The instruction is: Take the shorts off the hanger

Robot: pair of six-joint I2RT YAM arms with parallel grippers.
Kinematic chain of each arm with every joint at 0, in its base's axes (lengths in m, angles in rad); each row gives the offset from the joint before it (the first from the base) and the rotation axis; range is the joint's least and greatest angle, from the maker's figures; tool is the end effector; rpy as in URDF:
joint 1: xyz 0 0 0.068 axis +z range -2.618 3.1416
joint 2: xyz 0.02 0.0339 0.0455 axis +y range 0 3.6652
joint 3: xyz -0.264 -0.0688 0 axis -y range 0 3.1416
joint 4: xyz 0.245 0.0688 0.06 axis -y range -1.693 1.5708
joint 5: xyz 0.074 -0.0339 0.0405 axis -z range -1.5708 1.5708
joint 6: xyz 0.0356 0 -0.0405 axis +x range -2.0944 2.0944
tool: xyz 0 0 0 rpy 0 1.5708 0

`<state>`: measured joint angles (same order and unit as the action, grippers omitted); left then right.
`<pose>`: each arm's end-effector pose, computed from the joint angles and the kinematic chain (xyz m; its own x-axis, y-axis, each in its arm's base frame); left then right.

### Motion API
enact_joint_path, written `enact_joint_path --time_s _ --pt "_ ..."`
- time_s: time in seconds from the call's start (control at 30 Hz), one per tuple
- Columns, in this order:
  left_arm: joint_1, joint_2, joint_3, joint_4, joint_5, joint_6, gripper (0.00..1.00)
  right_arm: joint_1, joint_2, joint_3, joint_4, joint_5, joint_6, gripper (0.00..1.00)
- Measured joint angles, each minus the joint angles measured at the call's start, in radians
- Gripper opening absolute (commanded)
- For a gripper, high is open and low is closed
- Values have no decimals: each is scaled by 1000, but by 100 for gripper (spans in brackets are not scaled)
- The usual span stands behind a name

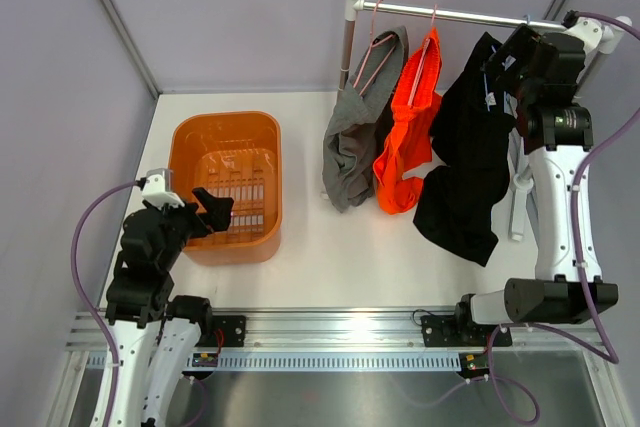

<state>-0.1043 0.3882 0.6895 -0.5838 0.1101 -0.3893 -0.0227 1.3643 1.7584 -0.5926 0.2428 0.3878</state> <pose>0.0959 -0.0140 0.3129 -0.3356 -0.3442 -0.8769 0.0876 0.9154 -0.3928 0.2752 -0.0148 0.5000 -0.0851 0.3691 -0.9255 0.3131 0.8917 0.3268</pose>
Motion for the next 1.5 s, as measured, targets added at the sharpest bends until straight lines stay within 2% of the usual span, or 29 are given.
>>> enact_joint_path --time_s 0.13,0.4,0.7,0.87,1.27,1.4,1.5 --pt "-3 -11 0 1 2 0 99 -40 40 -3 -18 1 0 91" --pt "-11 -13 0 1 13 0 99 -54 63 27 8 -3 -2 75" --pt "-12 -14 0 1 14 0 99 -55 118 36 50 -47 -2 72" --pt "-12 -14 0 1 14 0 99 -55 130 35 70 -53 -7 61" --pt "-12 -14 0 1 14 0 99 -55 171 14 98 -55 -14 58" --pt "-13 -14 0 1 14 0 99 -55 172 14 103 -55 -19 51" --pt "-13 -14 0 1 14 0 99 -55 180 18 101 -55 -23 39"
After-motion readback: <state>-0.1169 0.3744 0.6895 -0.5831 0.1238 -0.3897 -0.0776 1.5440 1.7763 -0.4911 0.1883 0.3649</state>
